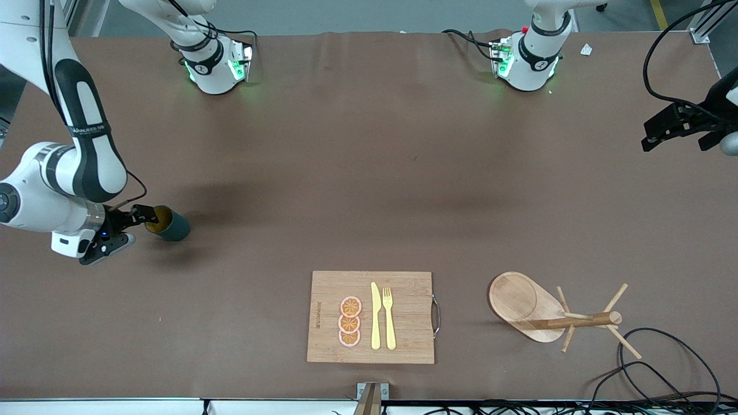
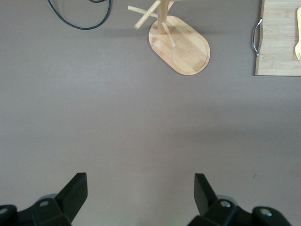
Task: Pass cup and hang on rack
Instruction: 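Reach the right gripper to the teal mug and grasp its handle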
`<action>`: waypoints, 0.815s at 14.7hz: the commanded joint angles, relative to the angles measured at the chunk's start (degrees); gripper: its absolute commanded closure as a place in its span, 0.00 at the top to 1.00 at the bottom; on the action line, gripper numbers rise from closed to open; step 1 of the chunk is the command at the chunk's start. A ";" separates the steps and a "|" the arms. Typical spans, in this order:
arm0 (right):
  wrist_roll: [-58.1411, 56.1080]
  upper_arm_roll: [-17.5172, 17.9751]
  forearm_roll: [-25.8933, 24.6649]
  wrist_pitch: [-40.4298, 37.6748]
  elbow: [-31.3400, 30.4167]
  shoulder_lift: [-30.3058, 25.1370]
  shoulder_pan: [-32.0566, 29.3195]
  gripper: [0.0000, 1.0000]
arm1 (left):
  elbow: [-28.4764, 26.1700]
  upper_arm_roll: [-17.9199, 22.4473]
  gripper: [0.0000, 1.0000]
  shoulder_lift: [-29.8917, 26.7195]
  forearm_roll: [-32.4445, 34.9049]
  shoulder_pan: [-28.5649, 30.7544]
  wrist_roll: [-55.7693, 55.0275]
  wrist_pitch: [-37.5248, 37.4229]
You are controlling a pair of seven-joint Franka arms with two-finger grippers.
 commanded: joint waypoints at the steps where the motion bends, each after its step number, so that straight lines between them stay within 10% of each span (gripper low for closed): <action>1: -1.43 0.36 0.92 1.04 -1.27 0.20 -0.34 0.96 | 0.33 -0.52 1.00 -0.61 -0.12 0.34 0.28 -0.66; 4: -1.43 0.36 0.92 3.32 -3.03 0.21 -0.17 0.75 | 0.33 -0.87 1.00 -0.52 -0.99 -0.10 0.20 -0.31; 8: -1.43 0.36 0.92 3.32 -3.47 0.12 0.27 0.04 | 0.94 -1.48 1.00 0.01 -1.09 -0.45 0.81 -0.31; 12: -0.47 0.36 0.92 2.27 -3.30 -0.32 0.97 0.00 | 1.03 -1.49 1.00 0.53 -2.23 -0.54 0.46 -0.14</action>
